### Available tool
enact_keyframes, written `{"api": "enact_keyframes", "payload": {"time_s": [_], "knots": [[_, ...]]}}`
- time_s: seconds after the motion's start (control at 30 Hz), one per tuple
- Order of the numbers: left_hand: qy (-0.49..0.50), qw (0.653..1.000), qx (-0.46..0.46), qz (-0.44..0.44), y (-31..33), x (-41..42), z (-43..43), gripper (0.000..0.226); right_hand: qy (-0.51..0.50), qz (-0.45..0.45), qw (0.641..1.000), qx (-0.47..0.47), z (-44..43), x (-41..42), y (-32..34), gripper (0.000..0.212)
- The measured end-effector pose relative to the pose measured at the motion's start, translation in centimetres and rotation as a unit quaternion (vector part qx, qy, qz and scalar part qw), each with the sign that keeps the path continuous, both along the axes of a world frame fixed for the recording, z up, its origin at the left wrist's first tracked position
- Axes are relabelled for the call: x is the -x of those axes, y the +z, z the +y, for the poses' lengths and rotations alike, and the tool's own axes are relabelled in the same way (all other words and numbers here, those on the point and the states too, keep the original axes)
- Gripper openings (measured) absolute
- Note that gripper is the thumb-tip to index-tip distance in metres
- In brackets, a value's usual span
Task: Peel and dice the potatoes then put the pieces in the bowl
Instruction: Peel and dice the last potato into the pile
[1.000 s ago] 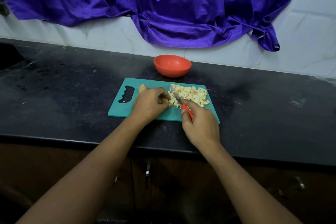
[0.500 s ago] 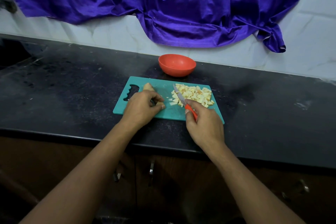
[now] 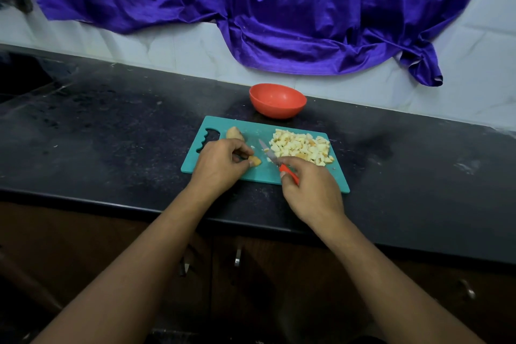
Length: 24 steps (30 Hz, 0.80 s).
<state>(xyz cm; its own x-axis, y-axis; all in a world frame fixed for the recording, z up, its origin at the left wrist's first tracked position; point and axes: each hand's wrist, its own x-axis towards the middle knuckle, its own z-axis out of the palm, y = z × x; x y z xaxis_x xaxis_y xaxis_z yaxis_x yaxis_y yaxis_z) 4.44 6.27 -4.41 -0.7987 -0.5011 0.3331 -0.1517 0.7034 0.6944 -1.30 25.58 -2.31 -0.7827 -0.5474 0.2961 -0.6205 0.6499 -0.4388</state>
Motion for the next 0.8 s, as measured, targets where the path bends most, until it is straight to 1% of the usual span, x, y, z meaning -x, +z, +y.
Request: {"api": "enact_keyframes", "payload": {"time_s": [0.33,0.47,0.57,0.63,0.7,0.77,0.8], "knots": [[0.009,1.000,0.012,-0.005,0.3,-0.1,0.3,0.011,0.010,0.003,0.991,-0.132,-3.8,-0.9,4.2,0.035],[0.005,1.000,0.013,-0.008,0.5,-0.1,0.4,0.009,0.007,0.019,0.984,-0.174,-4.7,-0.9,5.1,0.032],[0.006,1.000,0.011,-0.014,0.6,-0.1,0.4,0.011,0.012,0.048,0.984,-0.170,-4.0,-2.0,3.5,0.033],[0.009,1.000,0.010,-0.007,0.6,-0.1,0.5,0.011,0.022,0.089,0.985,-0.146,-3.0,-3.1,1.5,0.041],[0.013,1.000,0.015,0.000,0.6,-0.1,0.6,0.008,0.029,0.111,0.985,-0.132,-2.1,-3.6,0.3,0.047],[0.017,1.000,0.018,-0.004,0.6,-0.2,0.6,0.007,0.034,0.105,0.986,-0.127,-1.8,-3.2,0.0,0.047],[0.015,1.000,0.017,-0.005,0.6,-0.3,0.6,0.007,0.031,0.087,0.989,-0.117,-1.8,-3.0,0.2,0.045]]}}
